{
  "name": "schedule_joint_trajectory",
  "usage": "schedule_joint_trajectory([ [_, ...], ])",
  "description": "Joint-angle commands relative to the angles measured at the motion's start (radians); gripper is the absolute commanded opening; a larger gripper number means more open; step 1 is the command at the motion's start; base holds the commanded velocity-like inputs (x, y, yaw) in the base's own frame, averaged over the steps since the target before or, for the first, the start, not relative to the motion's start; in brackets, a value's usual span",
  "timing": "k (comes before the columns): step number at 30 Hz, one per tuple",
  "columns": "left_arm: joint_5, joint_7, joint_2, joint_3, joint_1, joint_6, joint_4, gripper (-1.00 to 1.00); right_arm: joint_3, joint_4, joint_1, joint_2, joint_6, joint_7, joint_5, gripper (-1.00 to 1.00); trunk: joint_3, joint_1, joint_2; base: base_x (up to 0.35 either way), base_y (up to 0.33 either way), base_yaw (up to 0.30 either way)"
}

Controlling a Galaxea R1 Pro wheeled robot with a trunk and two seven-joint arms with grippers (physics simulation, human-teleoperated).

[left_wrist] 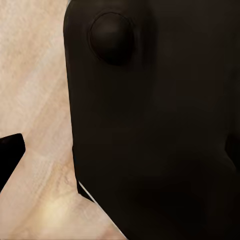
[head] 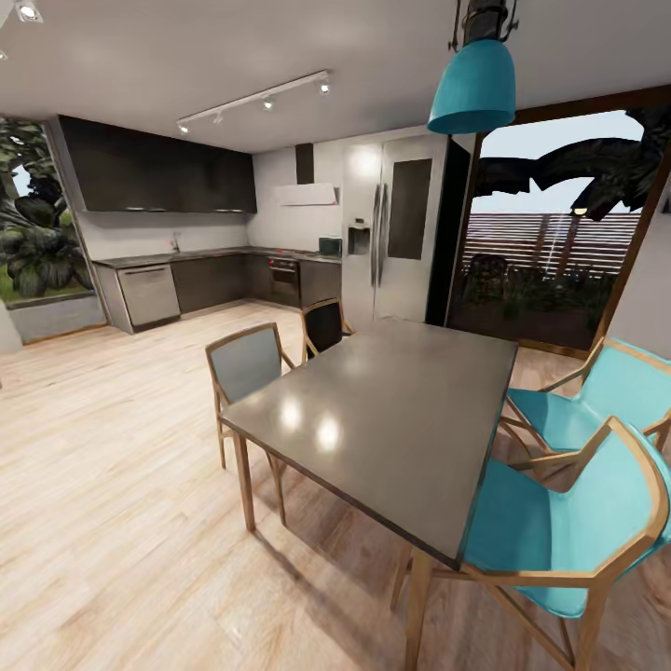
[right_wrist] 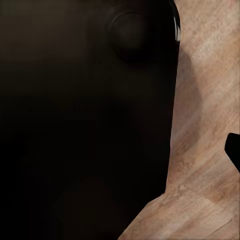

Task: Put the three can of soda from the living room inside the tash can in the kitchen.

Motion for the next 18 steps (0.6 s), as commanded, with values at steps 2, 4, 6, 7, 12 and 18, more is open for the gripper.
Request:
schedule_joint_trajectory([
  [2, 0.000, -0.006, -0.006, 0.005, -0.001, -0.006, 0.002, 1.00, 0.006, -0.006, -0.002, 0.006, -0.006, 0.006, 0.006, 1.00, 0.000, 0.000, 0.000, 0.000, 0.000, 0.000],
  [4, 0.000, -0.011, -0.010, 0.004, -0.001, -0.017, 0.002, 1.00, 0.012, -0.008, -0.002, 0.017, -0.016, 0.009, 0.013, 1.00, 0.000, 0.000, 0.000, 0.000, 0.000, 0.000],
  [6, 0.000, -0.011, -0.010, 0.004, -0.001, -0.028, 0.002, 1.00, 0.012, -0.008, -0.002, 0.019, -0.016, 0.009, 0.013, 1.00, 0.000, 0.000, 0.000, 0.000, 0.000, 0.000],
  [7, 0.000, -0.011, -0.010, 0.004, -0.001, -0.034, 0.002, 1.00, 0.012, -0.008, -0.002, 0.019, -0.016, 0.009, 0.013, 1.00, 0.000, 0.000, 0.000, 0.000, 0.000, 0.000],
  [12, 0.000, -0.011, -0.010, 0.004, -0.001, -0.034, 0.002, 1.00, 0.012, -0.008, -0.002, 0.019, -0.016, 0.009, 0.013, 1.00, 0.000, 0.000, 0.000, 0.000, 0.000, 0.000],
  [18, 0.000, -0.011, -0.010, 0.004, -0.001, -0.034, 0.002, 1.00, 0.012, -0.008, -0.002, 0.019, -0.016, 0.009, 0.013, 1.00, 0.000, 0.000, 0.000, 0.000, 0.000, 0.000],
])
